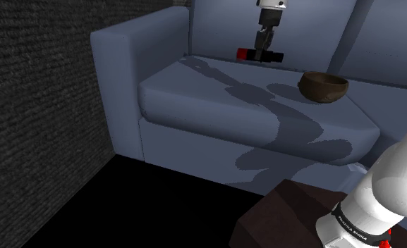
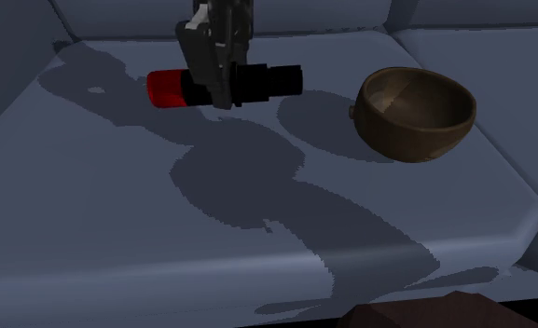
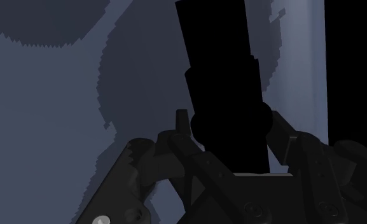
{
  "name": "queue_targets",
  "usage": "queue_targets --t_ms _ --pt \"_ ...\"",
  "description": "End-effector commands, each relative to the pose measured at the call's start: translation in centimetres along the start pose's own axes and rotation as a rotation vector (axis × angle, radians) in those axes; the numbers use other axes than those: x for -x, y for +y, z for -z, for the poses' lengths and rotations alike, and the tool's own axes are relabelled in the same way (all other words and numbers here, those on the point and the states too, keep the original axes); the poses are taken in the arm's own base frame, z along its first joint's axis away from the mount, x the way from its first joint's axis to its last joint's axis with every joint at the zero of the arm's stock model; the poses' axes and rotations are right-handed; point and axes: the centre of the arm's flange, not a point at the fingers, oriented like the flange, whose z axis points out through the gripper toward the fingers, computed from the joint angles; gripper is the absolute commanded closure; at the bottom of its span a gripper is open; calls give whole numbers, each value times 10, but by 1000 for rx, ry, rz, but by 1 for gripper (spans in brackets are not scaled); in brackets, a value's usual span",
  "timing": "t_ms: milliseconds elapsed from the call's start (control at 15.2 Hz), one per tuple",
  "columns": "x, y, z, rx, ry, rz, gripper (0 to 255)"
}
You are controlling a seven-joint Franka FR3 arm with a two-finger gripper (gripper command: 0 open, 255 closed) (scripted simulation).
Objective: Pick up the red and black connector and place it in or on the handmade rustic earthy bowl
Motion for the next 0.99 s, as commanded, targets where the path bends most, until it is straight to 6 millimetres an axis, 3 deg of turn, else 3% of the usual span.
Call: queue_targets --t_ms 0,528,924 --pt "-1 0 11 0 0 0 255" --pt "-1 0 50 0 0 0 255" --pt "71 34 51 0 0 0 255"
